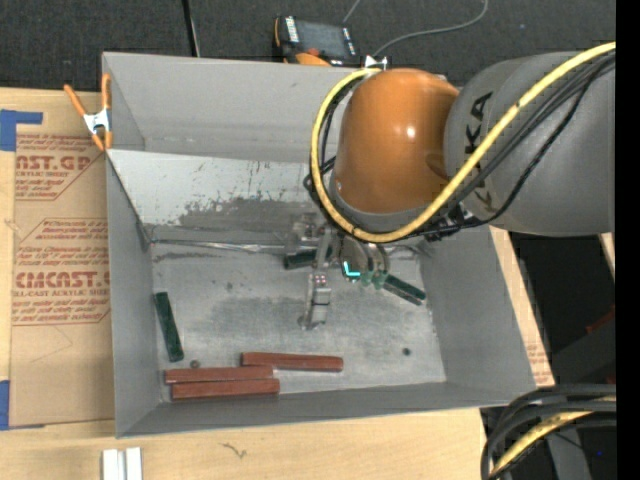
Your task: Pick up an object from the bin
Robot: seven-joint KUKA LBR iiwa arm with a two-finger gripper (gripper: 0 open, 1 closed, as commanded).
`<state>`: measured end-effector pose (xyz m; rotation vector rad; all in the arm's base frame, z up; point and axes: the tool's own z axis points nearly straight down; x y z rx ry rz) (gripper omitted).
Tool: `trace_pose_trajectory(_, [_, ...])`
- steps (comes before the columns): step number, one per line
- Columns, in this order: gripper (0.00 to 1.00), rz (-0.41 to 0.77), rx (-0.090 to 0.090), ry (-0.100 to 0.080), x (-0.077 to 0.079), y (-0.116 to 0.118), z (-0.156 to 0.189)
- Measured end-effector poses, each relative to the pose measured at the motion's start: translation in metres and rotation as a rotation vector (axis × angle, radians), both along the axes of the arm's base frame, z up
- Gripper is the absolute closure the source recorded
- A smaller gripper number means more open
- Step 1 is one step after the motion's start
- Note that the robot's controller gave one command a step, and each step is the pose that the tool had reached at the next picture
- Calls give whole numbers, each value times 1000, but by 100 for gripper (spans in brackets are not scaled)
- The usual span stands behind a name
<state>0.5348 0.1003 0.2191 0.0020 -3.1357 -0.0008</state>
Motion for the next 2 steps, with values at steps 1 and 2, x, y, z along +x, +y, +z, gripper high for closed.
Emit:
trace_pose_trajectory(1, [0, 166, 0, -2, -42, -34, -153])
trace_pose_trajectory(2, [0, 365, 1, -11, -41, -44, -76])
